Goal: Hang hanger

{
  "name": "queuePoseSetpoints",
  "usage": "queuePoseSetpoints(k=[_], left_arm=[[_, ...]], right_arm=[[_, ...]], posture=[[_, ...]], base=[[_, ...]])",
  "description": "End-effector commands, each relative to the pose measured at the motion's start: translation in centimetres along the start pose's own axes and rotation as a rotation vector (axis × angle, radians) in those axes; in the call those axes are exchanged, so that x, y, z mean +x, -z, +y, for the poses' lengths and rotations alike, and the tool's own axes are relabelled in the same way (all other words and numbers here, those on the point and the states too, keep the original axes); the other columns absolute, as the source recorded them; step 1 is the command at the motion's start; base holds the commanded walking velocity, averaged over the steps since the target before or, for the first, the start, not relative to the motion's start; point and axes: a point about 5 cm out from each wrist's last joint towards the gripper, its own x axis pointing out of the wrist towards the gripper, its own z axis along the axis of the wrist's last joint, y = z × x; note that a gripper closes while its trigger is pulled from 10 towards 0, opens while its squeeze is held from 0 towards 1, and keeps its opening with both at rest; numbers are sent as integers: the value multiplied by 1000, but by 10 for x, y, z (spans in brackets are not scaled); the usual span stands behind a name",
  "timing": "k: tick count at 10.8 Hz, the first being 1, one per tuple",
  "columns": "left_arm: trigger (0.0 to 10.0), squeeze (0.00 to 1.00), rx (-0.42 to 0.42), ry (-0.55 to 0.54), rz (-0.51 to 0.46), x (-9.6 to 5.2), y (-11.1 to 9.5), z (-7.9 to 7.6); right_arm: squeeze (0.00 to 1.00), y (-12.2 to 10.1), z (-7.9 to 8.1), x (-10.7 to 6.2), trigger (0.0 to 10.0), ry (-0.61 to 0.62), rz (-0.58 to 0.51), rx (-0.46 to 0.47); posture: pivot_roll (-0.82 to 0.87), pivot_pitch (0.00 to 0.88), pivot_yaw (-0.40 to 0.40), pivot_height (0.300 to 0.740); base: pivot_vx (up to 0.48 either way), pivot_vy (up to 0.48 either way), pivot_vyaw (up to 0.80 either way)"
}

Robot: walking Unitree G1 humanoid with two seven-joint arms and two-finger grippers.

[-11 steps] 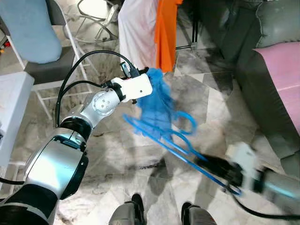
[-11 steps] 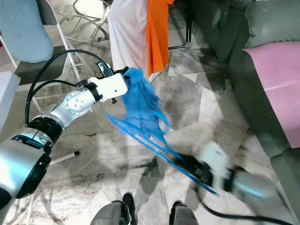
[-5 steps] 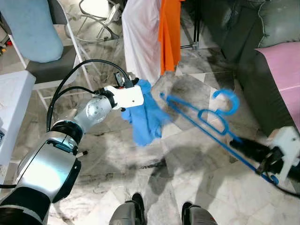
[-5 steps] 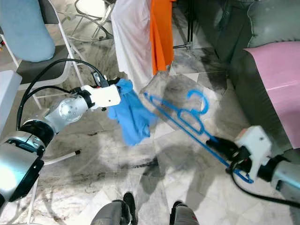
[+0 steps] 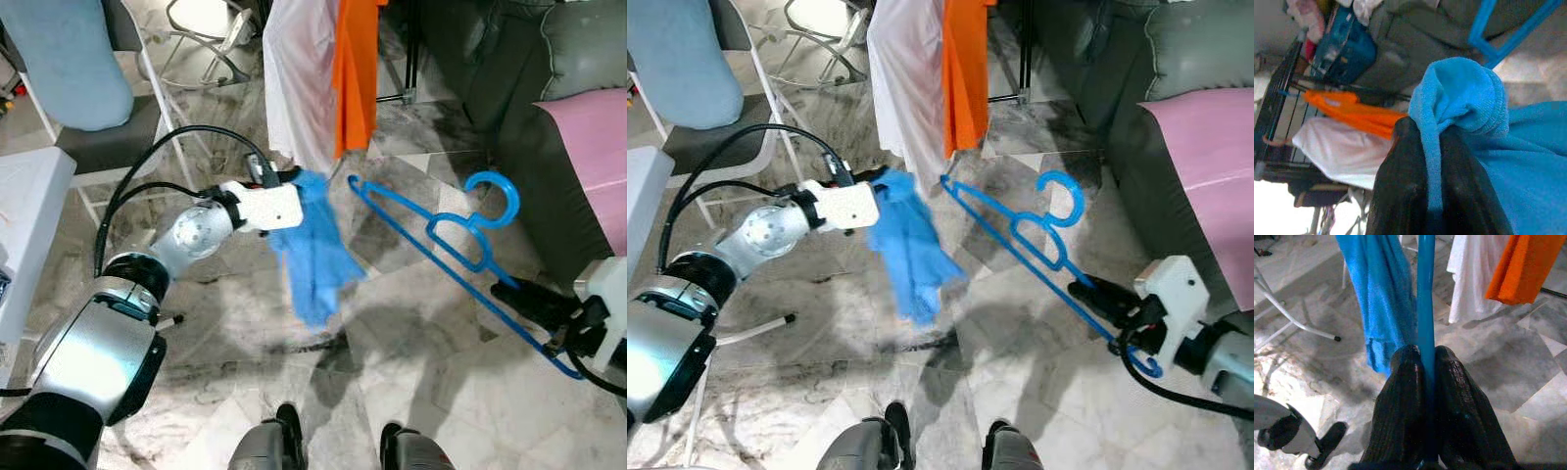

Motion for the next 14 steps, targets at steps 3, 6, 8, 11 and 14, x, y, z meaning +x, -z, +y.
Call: queuePoseSetpoints(k=[3, 6, 8, 11, 14], left_arm=[[10000, 0, -30, -26, -156, 9, -23, 5], [10000, 0, -25, -43, -141, 10, -22, 10], [10000, 0, -33, -95, -103, 8, -17, 23], [10000, 0, -26, -106, -95, 6, -16, 29], [10000, 0, -13, -129, -113, 6, -19, 37]], right_arm=[[0, 5, 24, 12, 10000, -117, -30, 71], [0, 10, 33, 11, 10000, -142, -13, 93], [0, 14, 30, 5, 10000, -120, 9, 89], [0, 16, 34, 4, 10000, -137, 22, 102], [0, 20, 43, 7, 10000, -190, 39, 127]], posture=[[-135, 261, 160, 740], [-141, 264, 166, 740], [-143, 266, 171, 740], [-143, 267, 172, 740], [-134, 268, 171, 740]], base=[[0, 0, 0], [0, 0, 0], [0, 0, 0], [0, 0, 0], [0, 0, 0]])
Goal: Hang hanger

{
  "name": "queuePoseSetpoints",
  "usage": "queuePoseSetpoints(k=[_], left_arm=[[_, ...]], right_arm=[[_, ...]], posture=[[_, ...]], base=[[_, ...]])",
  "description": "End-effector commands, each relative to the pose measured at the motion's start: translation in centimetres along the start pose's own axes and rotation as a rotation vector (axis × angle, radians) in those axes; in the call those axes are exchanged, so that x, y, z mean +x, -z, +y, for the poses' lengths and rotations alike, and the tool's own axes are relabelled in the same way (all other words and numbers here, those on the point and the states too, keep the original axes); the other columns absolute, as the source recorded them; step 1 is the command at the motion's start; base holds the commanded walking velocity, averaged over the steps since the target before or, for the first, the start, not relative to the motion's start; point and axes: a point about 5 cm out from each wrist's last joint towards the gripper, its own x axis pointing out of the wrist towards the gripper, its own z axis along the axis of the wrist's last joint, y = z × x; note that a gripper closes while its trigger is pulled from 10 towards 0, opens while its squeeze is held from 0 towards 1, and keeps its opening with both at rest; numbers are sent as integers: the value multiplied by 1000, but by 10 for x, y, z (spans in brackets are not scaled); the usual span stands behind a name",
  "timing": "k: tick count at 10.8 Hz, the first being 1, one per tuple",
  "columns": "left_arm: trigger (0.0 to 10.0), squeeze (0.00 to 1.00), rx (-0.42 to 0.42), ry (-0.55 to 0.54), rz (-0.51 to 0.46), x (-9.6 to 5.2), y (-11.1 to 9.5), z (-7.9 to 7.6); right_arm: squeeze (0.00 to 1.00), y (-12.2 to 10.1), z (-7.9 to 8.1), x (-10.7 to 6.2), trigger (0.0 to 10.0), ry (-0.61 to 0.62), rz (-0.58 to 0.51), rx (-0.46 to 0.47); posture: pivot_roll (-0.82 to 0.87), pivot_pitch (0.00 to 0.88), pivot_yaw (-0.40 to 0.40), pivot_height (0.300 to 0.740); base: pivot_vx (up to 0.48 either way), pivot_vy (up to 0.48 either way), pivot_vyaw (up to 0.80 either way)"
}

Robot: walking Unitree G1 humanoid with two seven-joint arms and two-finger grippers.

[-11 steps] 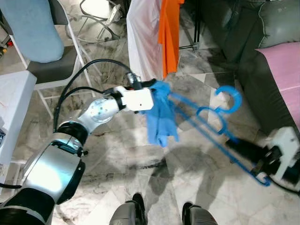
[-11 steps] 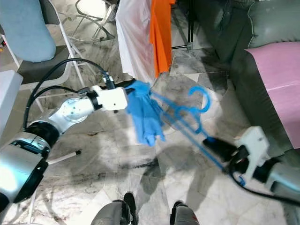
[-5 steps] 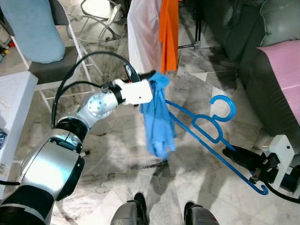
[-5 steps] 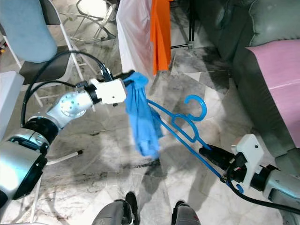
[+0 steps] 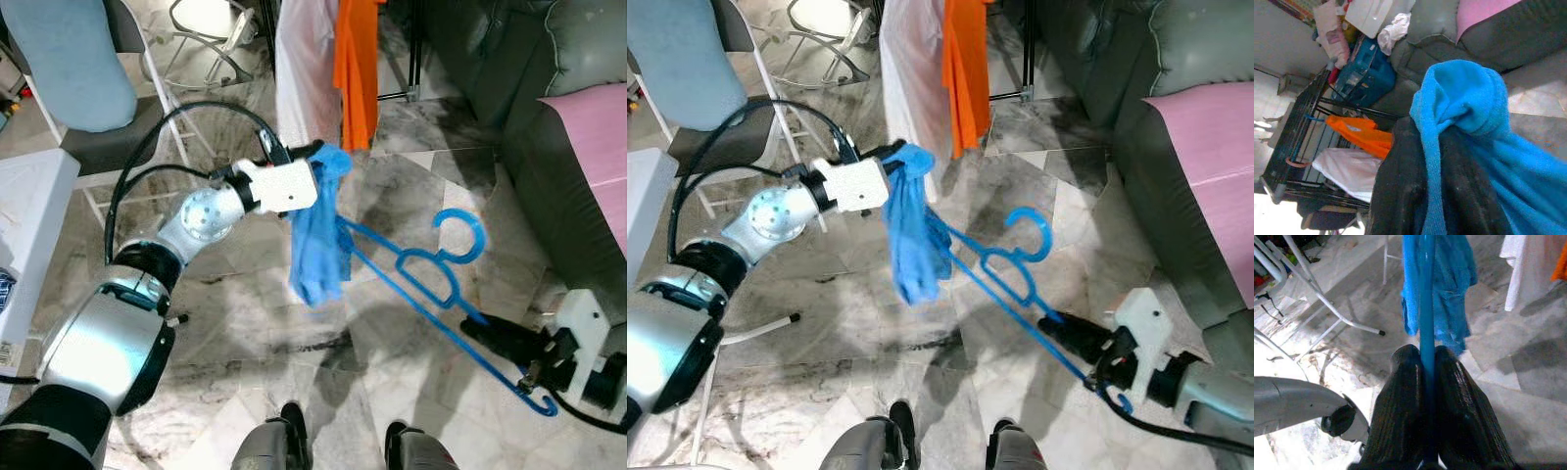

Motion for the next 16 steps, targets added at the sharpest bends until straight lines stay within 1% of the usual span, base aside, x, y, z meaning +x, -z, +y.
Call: queuePoseSetpoints(k=[1, 3, 4, 6, 7, 8, 10, 12, 13, 14, 16], left_arm=[[10000, 0, 5, -39, -2, -5, 2, 13], [10000, 0, -9, -43, -71, -1, -7, 14], [10000, 0, -16, -45, -118, 2, -14, 16], [10000, 0, -28, -78, -177, 3, -22, 25], [10000, 0, -34, -104, -200, 3, -25, 31], [10000, 0, -36, -113, -213, 2, -26, 34], [10000, 0, -54, -130, -225, -3, -25, 36], [10000, 0, -78, -113, -223, -4, -23, 27], [10000, 0, -93, -107, -228, -3, -23, 21], [10000, 0, -103, -97, -232, -3, -23, 17], [10000, 0, -140, -72, -258, 0, -27, 0]], right_arm=[[0, 3, 8, 2, 10000, -54, 4, 16], [0, 9, 9, 8, 10000, -62, 10, 43], [0, 15, 6, 15, 10000, -48, 10, 60], [0, 26, 4, 24, 10000, -26, 8, 93], [0, 33, 1, 26, 10000, 11, 6, 117], [0, 38, -2, 27, 10000, 37, 7, 130], [0, 48, -15, 27, 10000, 151, 2, 146], [0, 51, -37, 21, 10000, 327, 6, 143], [0, 46, -39, 19, 10000, 335, -23, 146], [0, 45, -38, 21, 10000, 320, -29, 135], [0, 45, -32, 26, 10000, 276, -30, 136]], posture=[[-133, 269, 172, 740], [-129, 270, 175, 740], [-125, 270, 174, 740], [-116, 270, 172, 740], [-106, 268, 170, 740], [-101, 267, 170, 740], [-98, 265, 170, 740], [-101, 263, 163, 740], [-104, 263, 162, 740], [-107, 263, 161, 740], [-110, 265, 160, 740]], base=[[0, 0, 0], [0, 0, 0], [0, 0, 0], [0, 0, 0], [0, 0, 0], [0, 0, 0], [0, 0, 0], [0, 0, 0], [0, 0, 0], [0, 0, 0], [0, 0, 0]])
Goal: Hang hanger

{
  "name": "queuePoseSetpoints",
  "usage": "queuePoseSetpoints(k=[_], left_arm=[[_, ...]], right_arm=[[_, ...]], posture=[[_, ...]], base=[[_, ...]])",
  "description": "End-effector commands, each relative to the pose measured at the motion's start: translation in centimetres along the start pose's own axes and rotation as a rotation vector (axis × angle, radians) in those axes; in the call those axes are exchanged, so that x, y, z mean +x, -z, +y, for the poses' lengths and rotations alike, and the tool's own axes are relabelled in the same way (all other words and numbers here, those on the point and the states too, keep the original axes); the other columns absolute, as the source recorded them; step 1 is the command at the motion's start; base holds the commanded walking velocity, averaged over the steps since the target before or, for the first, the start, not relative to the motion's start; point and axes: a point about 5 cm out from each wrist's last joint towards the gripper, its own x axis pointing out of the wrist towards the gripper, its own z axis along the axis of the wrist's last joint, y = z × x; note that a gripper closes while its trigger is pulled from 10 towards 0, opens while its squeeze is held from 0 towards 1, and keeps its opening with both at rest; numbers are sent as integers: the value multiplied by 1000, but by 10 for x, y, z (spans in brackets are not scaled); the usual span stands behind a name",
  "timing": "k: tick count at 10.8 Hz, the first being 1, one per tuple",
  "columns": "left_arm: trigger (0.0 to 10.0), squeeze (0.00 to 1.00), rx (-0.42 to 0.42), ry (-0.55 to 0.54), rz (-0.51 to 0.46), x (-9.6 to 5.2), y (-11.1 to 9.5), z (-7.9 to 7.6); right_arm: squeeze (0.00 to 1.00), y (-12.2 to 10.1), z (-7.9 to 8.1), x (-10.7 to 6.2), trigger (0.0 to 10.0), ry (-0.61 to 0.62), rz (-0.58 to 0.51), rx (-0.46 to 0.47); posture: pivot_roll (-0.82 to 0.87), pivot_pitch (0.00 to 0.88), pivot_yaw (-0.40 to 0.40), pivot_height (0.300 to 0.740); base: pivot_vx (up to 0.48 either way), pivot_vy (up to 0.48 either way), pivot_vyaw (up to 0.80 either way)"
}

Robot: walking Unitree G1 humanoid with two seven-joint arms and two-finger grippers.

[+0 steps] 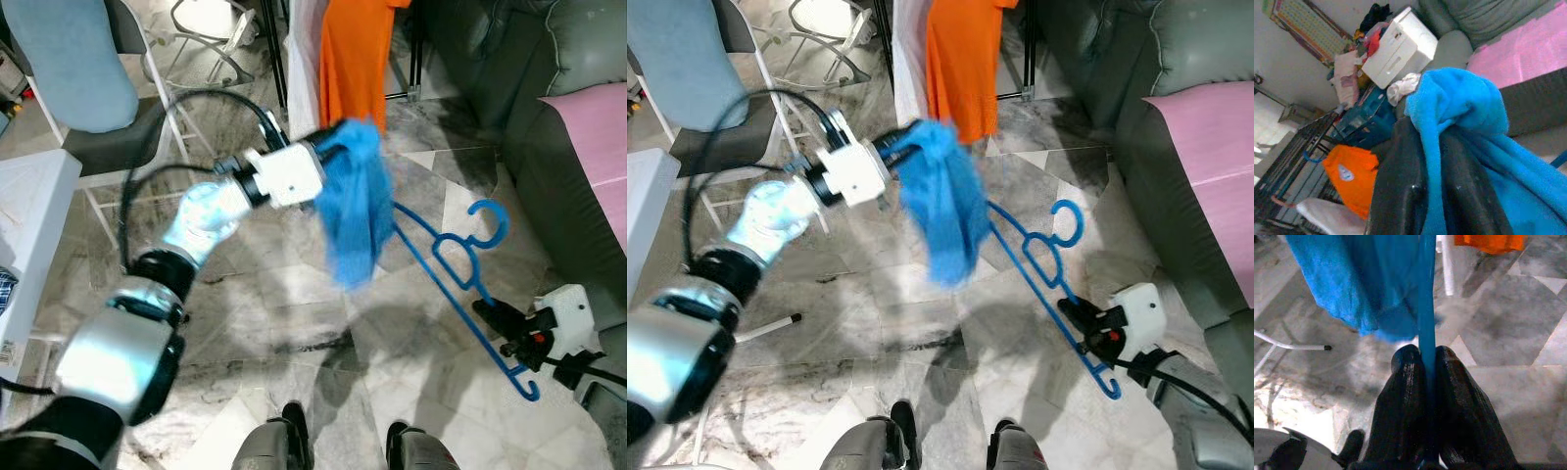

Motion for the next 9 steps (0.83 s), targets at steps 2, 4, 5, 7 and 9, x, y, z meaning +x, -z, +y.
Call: queuePoseSetpoints(k=[2, 4, 5, 7, 9], left_arm=[[10000, 0, -15, 44, -14, -5, 1, -17], [10000, 0, 4, 174, 49, -14, 11, -32], [10000, 0, 14, 253, 92, -19, 16, -36], [10000, 0, 68, 314, 236, -28, 32, -34], [10000, 0, 262, 309, 350, -31, 42, -18]], right_arm=[[0, -2, 15, 2, 10000, -88, -16, 1], [0, -28, 21, -9, 10000, -187, -67, -52], [0, -37, 19, -15, 10000, -213, -71, -80], [0, -47, 10, -28, 10000, -202, -41, -139], [0, -50, 11, -37, 10000, -219, -16, -144]], posture=[[-110, 265, 157, 740], [-115, 268, 158, 740], [-115, 269, 159, 740], [-122, 273, 163, 740], [-138, 277, 159, 740]], base=[[0, 0, 0], [0, 0, 0], [0, 0, 0], [0, 0, 0], [0, 0, 0]])
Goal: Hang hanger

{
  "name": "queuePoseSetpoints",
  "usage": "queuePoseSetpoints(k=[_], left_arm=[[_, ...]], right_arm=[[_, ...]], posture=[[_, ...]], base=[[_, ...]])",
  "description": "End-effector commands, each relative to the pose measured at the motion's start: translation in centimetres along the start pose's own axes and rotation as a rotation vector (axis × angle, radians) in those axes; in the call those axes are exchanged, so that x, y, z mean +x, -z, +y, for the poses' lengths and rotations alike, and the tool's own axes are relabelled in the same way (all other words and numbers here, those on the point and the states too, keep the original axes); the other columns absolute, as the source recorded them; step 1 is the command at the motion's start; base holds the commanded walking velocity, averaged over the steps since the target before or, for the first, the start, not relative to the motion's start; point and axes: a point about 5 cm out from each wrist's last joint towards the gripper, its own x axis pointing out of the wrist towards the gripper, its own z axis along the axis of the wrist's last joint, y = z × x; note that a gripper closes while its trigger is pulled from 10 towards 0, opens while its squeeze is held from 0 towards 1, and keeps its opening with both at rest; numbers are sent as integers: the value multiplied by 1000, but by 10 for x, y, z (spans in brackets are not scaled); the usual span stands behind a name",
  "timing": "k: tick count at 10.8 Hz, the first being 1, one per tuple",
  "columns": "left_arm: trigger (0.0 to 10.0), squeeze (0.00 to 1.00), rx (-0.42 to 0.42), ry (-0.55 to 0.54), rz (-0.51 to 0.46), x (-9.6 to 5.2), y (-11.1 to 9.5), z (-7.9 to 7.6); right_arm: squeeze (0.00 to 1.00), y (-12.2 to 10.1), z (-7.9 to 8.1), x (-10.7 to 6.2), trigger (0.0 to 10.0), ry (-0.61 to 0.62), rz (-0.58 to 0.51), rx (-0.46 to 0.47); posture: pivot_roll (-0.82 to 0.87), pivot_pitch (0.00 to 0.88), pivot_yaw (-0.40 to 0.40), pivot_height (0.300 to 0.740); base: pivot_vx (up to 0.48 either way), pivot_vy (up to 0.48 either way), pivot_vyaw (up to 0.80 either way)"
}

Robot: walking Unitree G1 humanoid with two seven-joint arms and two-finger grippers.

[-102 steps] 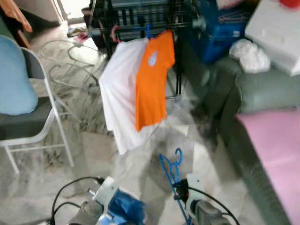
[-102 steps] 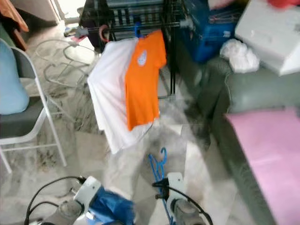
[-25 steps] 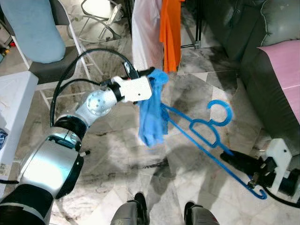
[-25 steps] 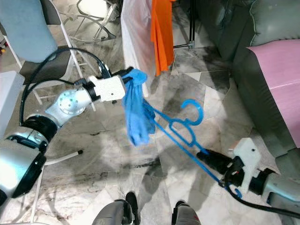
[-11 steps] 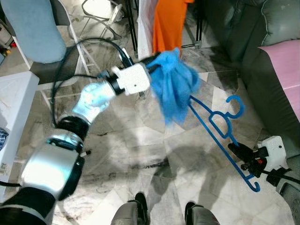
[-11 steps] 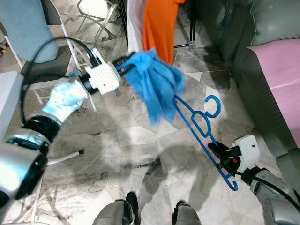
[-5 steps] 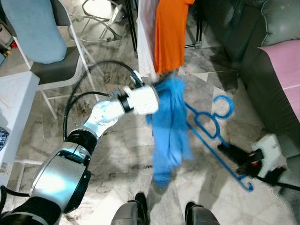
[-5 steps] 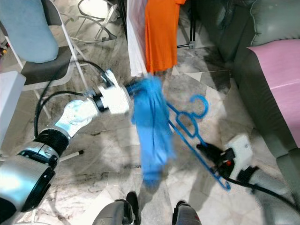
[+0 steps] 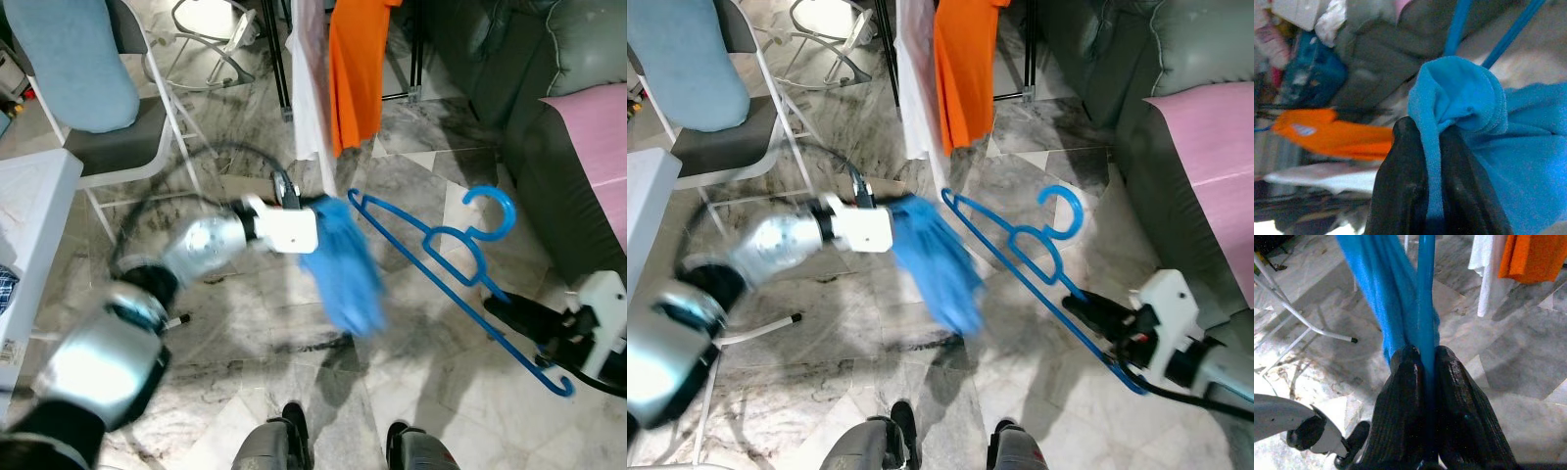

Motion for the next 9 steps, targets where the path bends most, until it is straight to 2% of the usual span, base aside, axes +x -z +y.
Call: queuePoseSetpoints(k=[1, 3, 4, 5, 6, 7, 8, 9], left_arm=[[10000, 0, 44, -5, 37, -3, 5, 6], [10000, 0, 76, -29, 8, 0, -1, 22], [10000, 0, 92, -19, -13, 1, -3, 19], [10000, 0, 72, 19, -35, 2, -5, 13], [10000, 0, -117, -29, -15, 3, -2, 12], [10000, 0, -354, -89, 28, 4, 5, -2], [10000, 0, -679, -176, 113, -2, 19, -38], [10000, 0, -900, -240, 208, -11, 29, -72]], right_arm=[[0, -3, 6, 0, 10000, -47, -4, -5], [0, -1, 18, 10, 10000, -127, 4, 19], [0, 0, 24, 14, 10000, -164, 13, 21], [0, 3, 30, 19, 10000, -215, 34, 21], [0, 3, 34, 23, 10000, -243, 42, 14], [0, 4, 36, 28, 10000, -242, 35, 11], [0, 9, 37, 39, 10000, -174, 10, 18], [0, 17, 41, 48, 10000, -132, -1, 38]], posture=[[-138, 279, 156, 740], [-130, 281, 154, 740], [-126, 282, 153, 740], [-126, 283, 152, 740], [-118, 277, 162, 740], [-123, 275, 167, 740], [-128, 266, 159, 740], [-129, 262, 152, 740]], base=[[0, 0, 0], [0, 0, 0], [0, 0, 0], [0, 0, 0], [0, 0, 0], [0, 0, 0], [0, 0, 0], [0, 0, 0]])
